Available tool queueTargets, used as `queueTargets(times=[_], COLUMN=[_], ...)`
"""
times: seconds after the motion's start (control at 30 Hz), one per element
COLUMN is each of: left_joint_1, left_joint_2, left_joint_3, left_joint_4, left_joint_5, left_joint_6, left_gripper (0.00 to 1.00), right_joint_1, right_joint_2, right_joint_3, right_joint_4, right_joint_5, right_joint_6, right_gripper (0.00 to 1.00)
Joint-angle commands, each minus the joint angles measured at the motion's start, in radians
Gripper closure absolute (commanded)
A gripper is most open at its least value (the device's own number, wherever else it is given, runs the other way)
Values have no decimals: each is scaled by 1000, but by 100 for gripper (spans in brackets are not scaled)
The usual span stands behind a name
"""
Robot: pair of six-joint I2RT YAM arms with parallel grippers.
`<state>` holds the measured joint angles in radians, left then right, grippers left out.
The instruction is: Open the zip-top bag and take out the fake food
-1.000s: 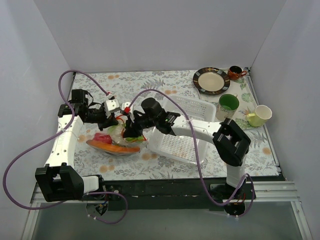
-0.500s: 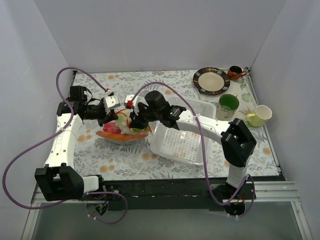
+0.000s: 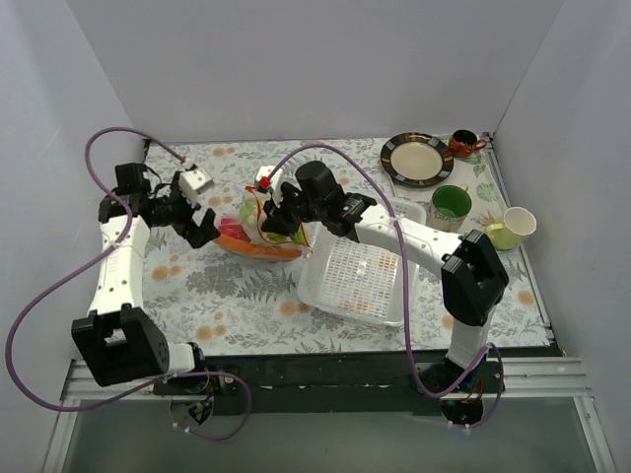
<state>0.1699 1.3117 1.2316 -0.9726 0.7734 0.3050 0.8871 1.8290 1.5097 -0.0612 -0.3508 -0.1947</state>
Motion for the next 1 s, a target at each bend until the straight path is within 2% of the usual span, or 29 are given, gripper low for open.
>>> queueTargets(times=[0.0, 0.03, 0.07, 0.13, 0.17, 0.2, 0.3, 0.33, 0.4, 0.5, 0.63, 0.77, 0.87, 0.97], left_joint_1=[181, 204, 203, 203, 204, 204, 215, 215, 214, 214, 215, 215, 200, 181], left_joint_2=[143, 184, 226, 347, 380, 403, 443, 458, 477, 475, 403, 376, 415, 524], left_joint_3=[67, 106, 130, 175, 181, 181, 170, 175, 209, 210, 163, 161, 147, 202], left_joint_4=[227, 235, 163, 50, -47, -72, -204, -253, -411, -416, -416, -416, -414, -417], left_joint_5=[89, 105, 118, 190, 217, 260, 360, 421, 464, 501, 484, 474, 449, 353], left_joint_6=[-222, -245, -238, -129, -94, -52, 58, 168, 258, 210, 230, 186, 143, 21], left_gripper=[2, 2, 2, 2, 2, 2, 2, 2, 2, 2, 2, 2, 2, 2], right_joint_1=[15, 13, 13, 18, 19, 26, 35, 36, 39, 41, 41, 41, 41, 41], right_joint_2=[-4, 10, 42, 76, 99, 104, 104, 101, 101, 102, 110, 118, 128, 139], right_joint_3=[124, 147, 200, 256, 280, 296, 264, 254, 236, 210, 193, 196, 219, 242], right_joint_4=[93, 98, 100, 80, 72, 70, 89, 95, 100, 109, 104, 93, 84, 28], right_joint_5=[-69, -77, -88, -102, -111, -117, -131, -132, -135, -139, -139, -131, -119, -94], right_joint_6=[8, 11, 23, 32, 35, 37, 35, 35, 35, 35, 23, 5, -15, -52], right_gripper=[84, 84, 84, 84, 85, 84, 84, 84, 84, 84, 84, 84, 84, 85])
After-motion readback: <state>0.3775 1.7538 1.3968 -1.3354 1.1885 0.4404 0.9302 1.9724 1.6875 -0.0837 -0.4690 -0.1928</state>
